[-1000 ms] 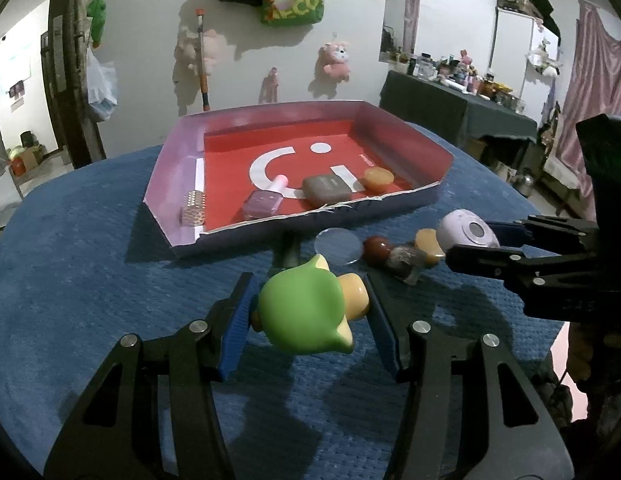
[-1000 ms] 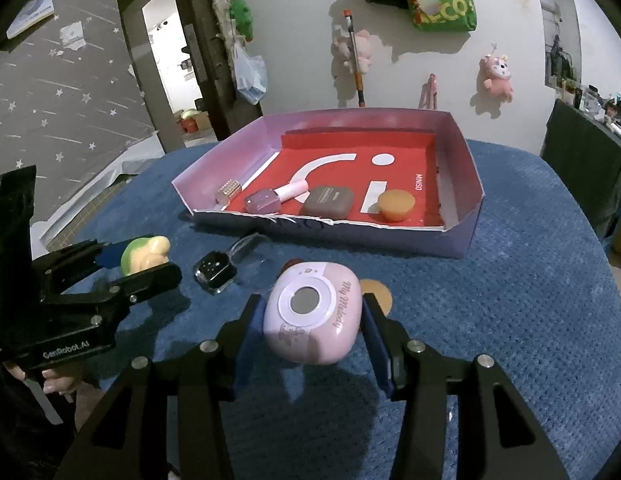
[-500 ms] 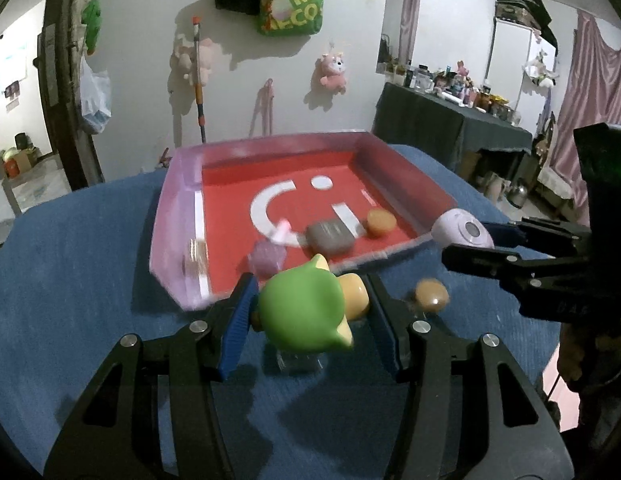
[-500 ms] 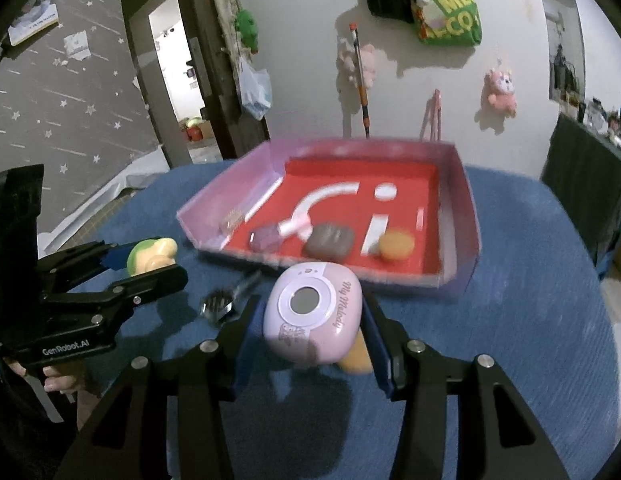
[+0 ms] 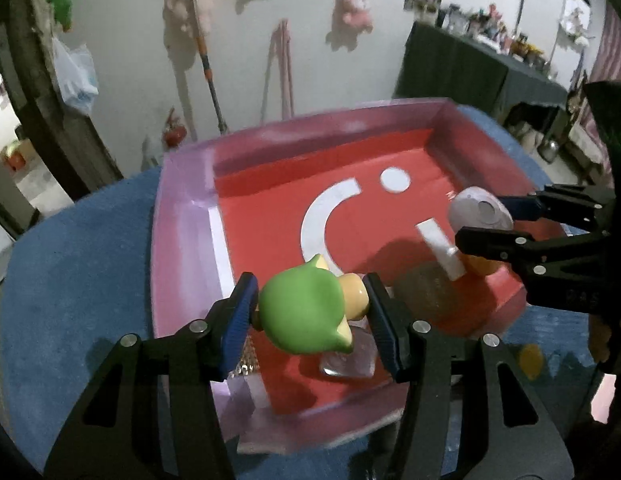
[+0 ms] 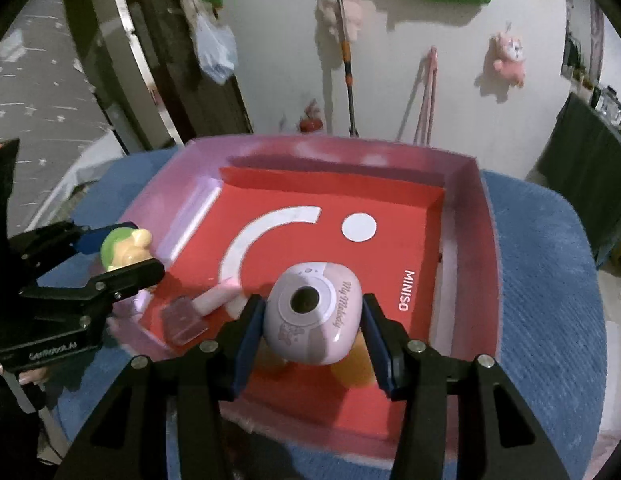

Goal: Organize rigid objects
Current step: 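Lower the green toy into the box with the left gripper while the right lowers the compact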

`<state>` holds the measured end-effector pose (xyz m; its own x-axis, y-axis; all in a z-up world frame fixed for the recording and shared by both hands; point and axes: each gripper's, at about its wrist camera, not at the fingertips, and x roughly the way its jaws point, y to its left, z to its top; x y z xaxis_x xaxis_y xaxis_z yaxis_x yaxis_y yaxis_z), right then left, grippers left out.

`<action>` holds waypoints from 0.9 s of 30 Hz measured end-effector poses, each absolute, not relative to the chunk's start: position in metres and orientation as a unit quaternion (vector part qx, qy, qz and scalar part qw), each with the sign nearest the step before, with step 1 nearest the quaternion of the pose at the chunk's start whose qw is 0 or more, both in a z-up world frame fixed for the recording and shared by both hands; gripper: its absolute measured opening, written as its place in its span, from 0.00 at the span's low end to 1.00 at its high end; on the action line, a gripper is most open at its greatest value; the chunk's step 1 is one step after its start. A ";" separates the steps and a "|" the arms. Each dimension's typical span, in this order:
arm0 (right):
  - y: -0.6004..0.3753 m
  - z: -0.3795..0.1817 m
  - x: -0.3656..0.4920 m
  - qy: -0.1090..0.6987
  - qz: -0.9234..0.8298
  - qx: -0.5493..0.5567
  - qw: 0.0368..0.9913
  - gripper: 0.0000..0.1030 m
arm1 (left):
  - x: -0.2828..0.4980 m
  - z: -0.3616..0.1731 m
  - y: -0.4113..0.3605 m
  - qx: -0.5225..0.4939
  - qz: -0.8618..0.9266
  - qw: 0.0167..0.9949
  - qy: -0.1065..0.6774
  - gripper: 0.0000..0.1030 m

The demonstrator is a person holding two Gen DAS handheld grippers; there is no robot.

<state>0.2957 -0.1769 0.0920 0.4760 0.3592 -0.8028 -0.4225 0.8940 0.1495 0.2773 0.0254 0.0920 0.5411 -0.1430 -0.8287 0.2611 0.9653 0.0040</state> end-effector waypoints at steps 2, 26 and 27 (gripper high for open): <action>-0.173 0.084 0.306 0.474 0.224 -0.040 0.851 0.50 | 0.287 0.082 0.026 0.061 -0.118 0.866 0.482 0.50; -0.156 0.045 0.339 0.525 0.204 -0.078 0.823 0.50 | 0.311 0.048 0.034 0.056 -0.122 0.841 0.525 0.51; -0.157 0.045 0.339 0.525 0.204 -0.077 0.823 0.50 | 0.311 0.048 0.034 0.055 -0.123 0.840 0.525 0.51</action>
<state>0.3393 -0.1565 0.0447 0.3659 0.2539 -0.8954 -0.4161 0.9052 0.0866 0.3112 0.0344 0.0482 0.4189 -0.1483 -0.8958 0.2648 0.9637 -0.0357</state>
